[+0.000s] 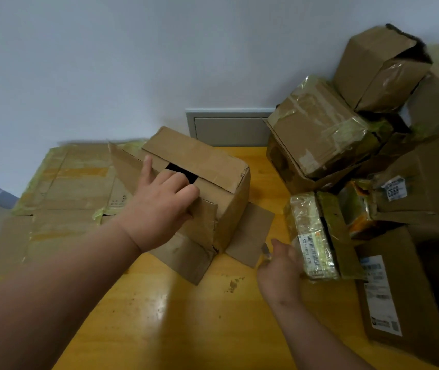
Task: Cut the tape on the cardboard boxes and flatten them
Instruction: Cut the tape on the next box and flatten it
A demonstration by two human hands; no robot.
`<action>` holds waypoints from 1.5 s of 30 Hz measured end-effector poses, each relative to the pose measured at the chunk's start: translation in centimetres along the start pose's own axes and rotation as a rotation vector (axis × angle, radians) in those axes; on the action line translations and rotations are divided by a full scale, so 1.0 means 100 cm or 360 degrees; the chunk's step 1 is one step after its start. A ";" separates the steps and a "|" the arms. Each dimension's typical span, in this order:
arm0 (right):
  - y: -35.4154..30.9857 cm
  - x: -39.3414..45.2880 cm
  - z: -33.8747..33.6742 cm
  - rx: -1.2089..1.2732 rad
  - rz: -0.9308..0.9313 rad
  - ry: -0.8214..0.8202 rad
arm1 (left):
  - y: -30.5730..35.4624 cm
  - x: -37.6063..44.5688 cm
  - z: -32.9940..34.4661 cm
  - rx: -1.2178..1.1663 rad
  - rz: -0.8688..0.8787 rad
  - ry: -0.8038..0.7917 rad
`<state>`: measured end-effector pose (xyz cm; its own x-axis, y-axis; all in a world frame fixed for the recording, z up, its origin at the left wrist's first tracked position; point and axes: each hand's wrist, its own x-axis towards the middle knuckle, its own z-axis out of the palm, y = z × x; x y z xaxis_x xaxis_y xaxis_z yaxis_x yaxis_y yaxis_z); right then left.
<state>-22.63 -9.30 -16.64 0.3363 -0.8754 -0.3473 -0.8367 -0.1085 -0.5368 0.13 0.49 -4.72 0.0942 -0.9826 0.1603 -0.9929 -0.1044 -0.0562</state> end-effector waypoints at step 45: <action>-0.136 0.052 -0.074 0.1128 0.0351 -0.0122 | 0.043 -0.040 -0.006 -0.0132 -0.0491 -0.0182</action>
<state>-12.65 -15.89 -5.46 0.2439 -0.8036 -0.5429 -0.4178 0.4181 -0.8066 -4.58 4.10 -5.06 0.3942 -0.9179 0.0455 -0.9183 -0.3915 0.0592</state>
